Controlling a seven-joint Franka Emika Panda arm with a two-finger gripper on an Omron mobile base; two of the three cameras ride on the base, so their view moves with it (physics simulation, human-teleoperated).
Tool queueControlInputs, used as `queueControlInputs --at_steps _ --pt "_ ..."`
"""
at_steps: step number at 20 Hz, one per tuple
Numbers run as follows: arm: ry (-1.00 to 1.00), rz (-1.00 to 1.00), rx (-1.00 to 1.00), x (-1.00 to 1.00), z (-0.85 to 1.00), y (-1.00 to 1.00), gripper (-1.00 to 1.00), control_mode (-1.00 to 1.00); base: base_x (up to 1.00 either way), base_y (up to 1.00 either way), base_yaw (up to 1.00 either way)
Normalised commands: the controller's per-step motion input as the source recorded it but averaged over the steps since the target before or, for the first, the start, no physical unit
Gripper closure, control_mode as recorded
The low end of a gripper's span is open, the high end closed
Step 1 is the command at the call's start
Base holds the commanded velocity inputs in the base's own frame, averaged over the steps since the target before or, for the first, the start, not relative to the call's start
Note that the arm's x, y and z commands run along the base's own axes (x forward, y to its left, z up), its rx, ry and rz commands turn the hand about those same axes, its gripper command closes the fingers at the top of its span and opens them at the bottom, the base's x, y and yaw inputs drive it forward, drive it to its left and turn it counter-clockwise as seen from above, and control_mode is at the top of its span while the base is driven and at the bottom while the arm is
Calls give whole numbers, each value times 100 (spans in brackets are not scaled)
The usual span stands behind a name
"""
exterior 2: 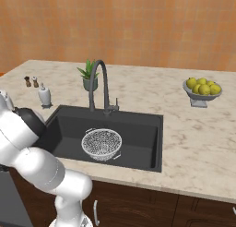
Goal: Put the colander in the sink, put the orange in the colander, and turn on the sink faucet and pour water over the colander.
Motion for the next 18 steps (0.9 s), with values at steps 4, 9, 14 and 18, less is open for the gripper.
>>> queueControlInputs --at_steps 4,9,14,18 --pt "-4 -5 0 -1 -57 0 -100 -100 0 0 0" --pt "-7 -7 0 1 -58 1 -100 -100 0 0 0" --pt "-1 -3 0 19 -44 8 -100 -100 0 0 0" --pt "0 -1 0 34 -19 15 -100 -100 0 0 0"
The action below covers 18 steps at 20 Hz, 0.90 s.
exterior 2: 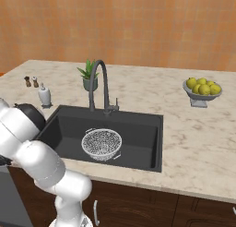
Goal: Put the colander in the sink, put the orange in the colander, and turn on the sink faucet and pour water over the colander.
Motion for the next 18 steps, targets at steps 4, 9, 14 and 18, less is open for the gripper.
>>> queueControlInputs --at_steps 4,9,14,18 --pt "0 -2 0 33 -2 30 -100 -100 0 0 0" --pt "0 -4 -1 34 0 39 -100 -100 0 0 0" --pt "0 -5 -8 25 -5 33 -100 -100 0 0 0" --pt "0 -5 -9 26 0 32 -100 -100 0 0 0"
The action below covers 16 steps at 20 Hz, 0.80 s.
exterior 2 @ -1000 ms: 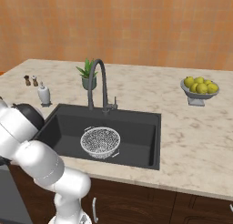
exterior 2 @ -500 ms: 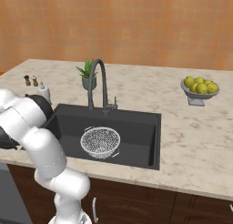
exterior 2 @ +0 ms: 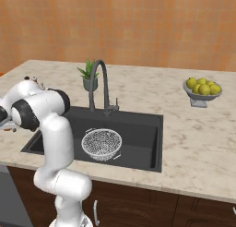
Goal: Put the colander in the sink, put the orange in the colander, and turn on the sink faucet and pour water over the colander.
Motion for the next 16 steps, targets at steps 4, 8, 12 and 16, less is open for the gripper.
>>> queueControlInputs --at_steps 4,8,12,16 --pt "0 0 -6 42 0 29 -100 -100 0 0 0" --pt "0 0 -1 46 -2 23 -100 -100 0 0 0" --pt "0 0 0 32 -26 10 -100 -100 0 0 0" --pt "0 0 0 25 -38 8 -100 -100 0 0 0"
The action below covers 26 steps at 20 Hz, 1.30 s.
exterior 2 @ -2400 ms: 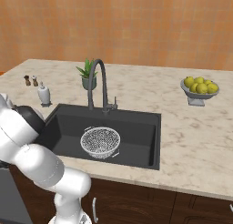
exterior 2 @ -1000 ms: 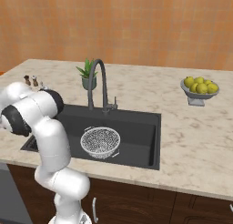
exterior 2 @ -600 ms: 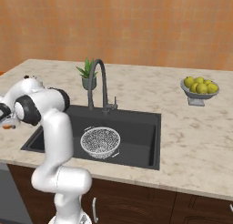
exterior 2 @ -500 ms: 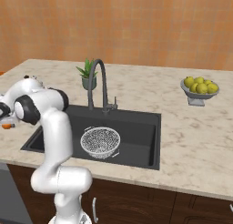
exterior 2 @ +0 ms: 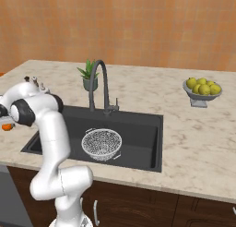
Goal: Put the colander in the sink, put the orange in the colander, and turn on the sink faucet and pour water over the colander.
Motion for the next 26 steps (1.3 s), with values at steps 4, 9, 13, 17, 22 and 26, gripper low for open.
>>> queueControlInputs --at_steps 4,9,13,17,22,26 --pt "0 0 0 22 -42 1 -100 -100 0 0 0" --pt "0 0 0 33 -36 1 -100 -100 0 0 0" --pt "0 0 0 44 -30 22 -100 -100 0 0 0" --pt "0 0 0 17 -34 26 100 -100 0 0 0" --pt "-6 0 0 -6 -24 7 100 -100 0 0 0" --pt "-32 -1 6 -75 5 -25 100 -100 0 0 0"
